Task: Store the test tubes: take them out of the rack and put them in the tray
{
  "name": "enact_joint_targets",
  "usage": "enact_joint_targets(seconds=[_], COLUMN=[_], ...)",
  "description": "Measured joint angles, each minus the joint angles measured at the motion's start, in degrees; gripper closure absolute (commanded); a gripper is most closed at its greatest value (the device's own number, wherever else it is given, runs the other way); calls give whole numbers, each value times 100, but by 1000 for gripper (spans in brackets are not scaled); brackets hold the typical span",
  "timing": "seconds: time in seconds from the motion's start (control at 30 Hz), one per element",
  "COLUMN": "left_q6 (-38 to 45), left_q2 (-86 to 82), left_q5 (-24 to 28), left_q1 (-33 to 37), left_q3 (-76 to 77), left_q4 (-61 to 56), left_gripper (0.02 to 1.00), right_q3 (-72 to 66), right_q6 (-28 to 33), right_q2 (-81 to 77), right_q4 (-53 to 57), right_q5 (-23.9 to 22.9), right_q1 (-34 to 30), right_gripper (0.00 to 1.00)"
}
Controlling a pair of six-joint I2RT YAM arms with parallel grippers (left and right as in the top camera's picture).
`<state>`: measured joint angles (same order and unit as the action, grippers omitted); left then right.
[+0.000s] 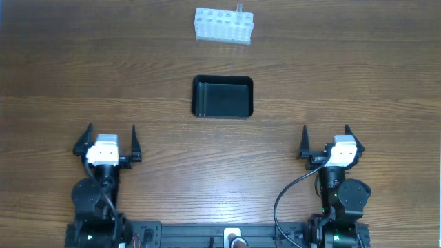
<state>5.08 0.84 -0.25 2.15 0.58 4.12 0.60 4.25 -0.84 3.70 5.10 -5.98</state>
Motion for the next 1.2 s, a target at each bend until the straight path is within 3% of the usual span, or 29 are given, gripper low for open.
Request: enact_joint_targets(seconds=[0.13,0.3,1.2], left_q6=[-831,-1292,-1523], left_q2=[0,0,0], left_q5=[146,203,-127], left_q1=[55,55,55], left_q3=[0,0,0], left_q4=[-2,-26,-7], left_gripper=[23,20,18], right_q3=[0,0,0], right_q6=[0,-4,2], right_q2=[0,0,0], right_q4=[0,0,0], right_q5=[0,0,0], right_q1=[0,0,0], right_gripper=[9,9,9])
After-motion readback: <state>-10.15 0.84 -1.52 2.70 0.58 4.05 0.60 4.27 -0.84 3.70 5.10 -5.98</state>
